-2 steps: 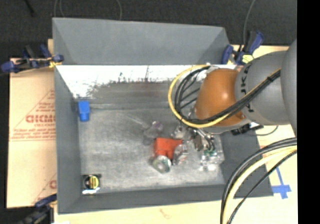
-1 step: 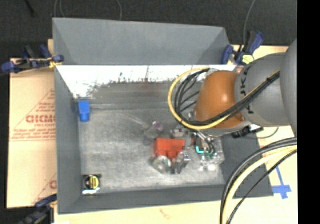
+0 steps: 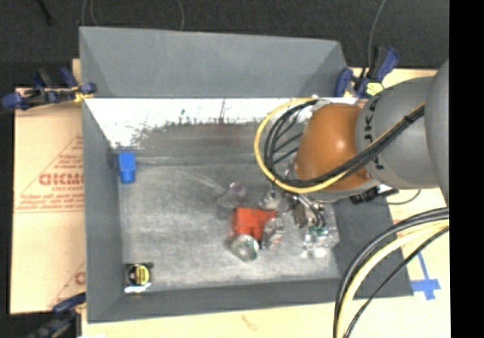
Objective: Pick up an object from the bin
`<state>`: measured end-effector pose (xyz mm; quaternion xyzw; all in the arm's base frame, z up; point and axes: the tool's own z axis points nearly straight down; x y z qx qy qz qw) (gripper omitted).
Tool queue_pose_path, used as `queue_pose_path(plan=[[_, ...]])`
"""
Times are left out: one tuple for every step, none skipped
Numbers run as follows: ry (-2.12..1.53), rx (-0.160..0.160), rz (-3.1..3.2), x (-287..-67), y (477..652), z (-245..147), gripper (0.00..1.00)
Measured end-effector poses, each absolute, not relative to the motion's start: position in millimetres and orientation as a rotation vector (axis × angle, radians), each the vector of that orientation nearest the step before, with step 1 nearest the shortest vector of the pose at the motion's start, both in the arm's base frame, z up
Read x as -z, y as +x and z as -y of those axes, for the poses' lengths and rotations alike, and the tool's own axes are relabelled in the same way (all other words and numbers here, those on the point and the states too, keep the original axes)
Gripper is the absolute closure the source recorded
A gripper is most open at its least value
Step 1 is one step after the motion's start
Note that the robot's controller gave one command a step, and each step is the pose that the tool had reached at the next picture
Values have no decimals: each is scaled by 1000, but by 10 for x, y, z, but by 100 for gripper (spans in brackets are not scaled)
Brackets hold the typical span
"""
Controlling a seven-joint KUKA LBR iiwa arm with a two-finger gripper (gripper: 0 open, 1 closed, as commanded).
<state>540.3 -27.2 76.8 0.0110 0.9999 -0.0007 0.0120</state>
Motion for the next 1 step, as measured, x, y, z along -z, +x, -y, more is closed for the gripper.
queue_pose_path(plan=[[12, 5, -3130, -2225, 5273, 354, 100]])
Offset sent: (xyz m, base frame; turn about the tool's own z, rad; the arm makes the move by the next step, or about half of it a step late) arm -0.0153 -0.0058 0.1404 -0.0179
